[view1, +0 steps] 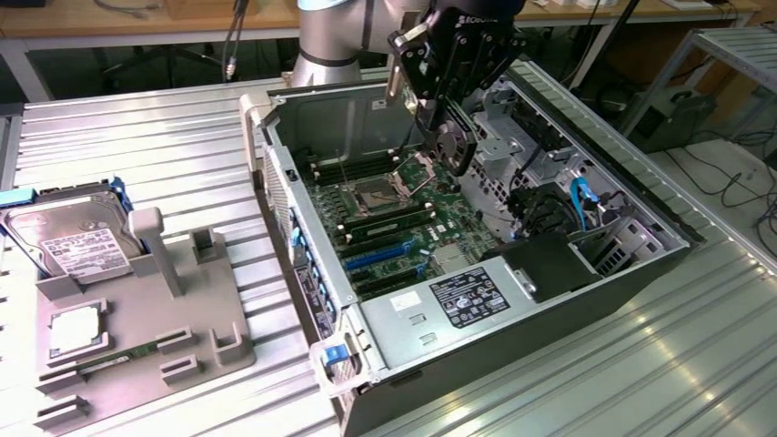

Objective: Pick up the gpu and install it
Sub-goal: 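Pick up the gpu and move the gpu toward the slot, then insert the gpu into the slot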

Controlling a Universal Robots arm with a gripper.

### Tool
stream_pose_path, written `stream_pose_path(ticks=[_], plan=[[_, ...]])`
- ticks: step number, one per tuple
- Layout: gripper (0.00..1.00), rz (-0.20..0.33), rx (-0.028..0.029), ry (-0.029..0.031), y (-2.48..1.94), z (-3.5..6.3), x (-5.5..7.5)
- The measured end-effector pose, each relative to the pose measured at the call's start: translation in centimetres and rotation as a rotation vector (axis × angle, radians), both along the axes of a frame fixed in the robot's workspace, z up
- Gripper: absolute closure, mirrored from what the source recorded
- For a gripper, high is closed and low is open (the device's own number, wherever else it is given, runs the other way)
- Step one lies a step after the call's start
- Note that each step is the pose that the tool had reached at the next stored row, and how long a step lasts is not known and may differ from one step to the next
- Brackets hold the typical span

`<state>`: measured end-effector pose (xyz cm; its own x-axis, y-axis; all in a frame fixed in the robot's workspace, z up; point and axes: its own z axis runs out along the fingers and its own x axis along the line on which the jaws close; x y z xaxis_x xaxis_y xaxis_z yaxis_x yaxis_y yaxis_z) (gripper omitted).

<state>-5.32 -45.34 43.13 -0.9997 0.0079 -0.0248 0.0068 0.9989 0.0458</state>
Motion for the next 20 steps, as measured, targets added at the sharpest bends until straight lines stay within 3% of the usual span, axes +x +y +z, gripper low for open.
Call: stream_pose_path(ticks=[10,20], plan=[[0.73,0.004,0.0001,0.0,0.0,0.0,0.0],[0.73,0.115,0.0001,0.0,-0.05,0.0,-0.1]])
